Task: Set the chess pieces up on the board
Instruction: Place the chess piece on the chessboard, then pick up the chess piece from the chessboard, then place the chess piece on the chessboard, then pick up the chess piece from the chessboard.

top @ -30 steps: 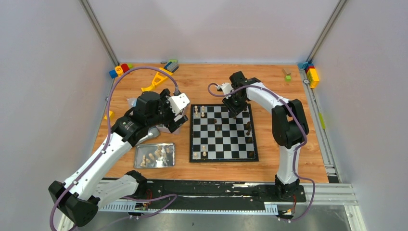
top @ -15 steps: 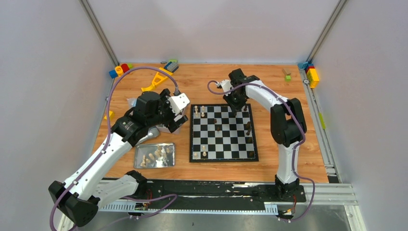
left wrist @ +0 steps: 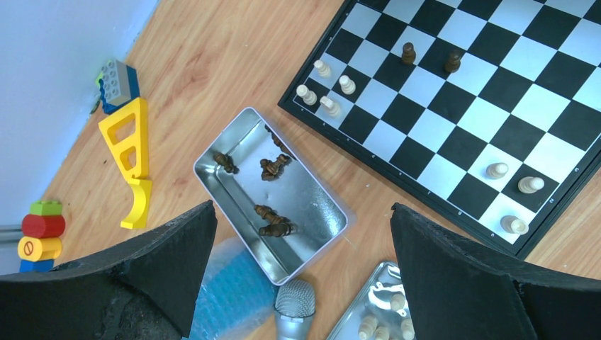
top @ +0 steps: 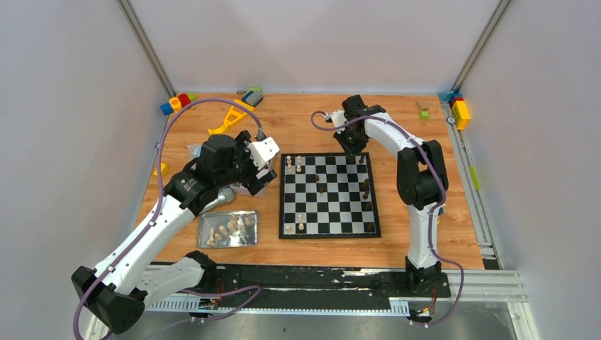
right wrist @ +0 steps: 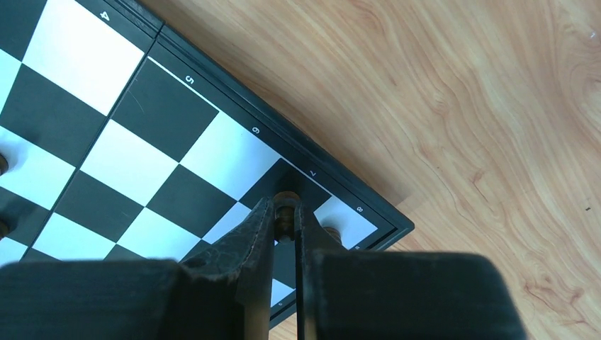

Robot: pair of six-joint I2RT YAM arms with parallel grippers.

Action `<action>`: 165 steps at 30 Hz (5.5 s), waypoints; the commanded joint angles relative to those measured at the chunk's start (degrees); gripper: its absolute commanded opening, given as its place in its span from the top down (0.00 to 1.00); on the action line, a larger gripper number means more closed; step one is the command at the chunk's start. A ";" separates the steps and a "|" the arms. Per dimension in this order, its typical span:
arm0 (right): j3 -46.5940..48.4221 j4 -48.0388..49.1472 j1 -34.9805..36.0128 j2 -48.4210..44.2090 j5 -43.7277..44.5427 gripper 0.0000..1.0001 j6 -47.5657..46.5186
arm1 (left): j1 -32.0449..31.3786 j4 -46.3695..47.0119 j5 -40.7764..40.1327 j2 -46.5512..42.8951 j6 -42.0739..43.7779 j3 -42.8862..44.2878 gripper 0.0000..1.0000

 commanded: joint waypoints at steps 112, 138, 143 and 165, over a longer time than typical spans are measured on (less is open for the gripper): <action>-7.65 0.99 -0.60 -4.51 -3.93 0.91 -1.04 | 0.72 0.01 1.32 -1.38 0.44 0.73 0.00; -6.27 0.15 -0.27 -8.37 -5.32 0.59 0.63 | 0.72 -0.34 1.01 -2.34 0.60 0.37 0.00; -6.17 -0.95 2.26 -12.66 -6.41 0.58 0.17 | 0.76 -0.37 0.71 -2.78 0.49 0.23 0.00; -11.93 1.13 17.72 -8.28 -5.99 0.45 -1.67 | 1.00 -1.19 0.44 -2.84 -0.75 1.16 0.00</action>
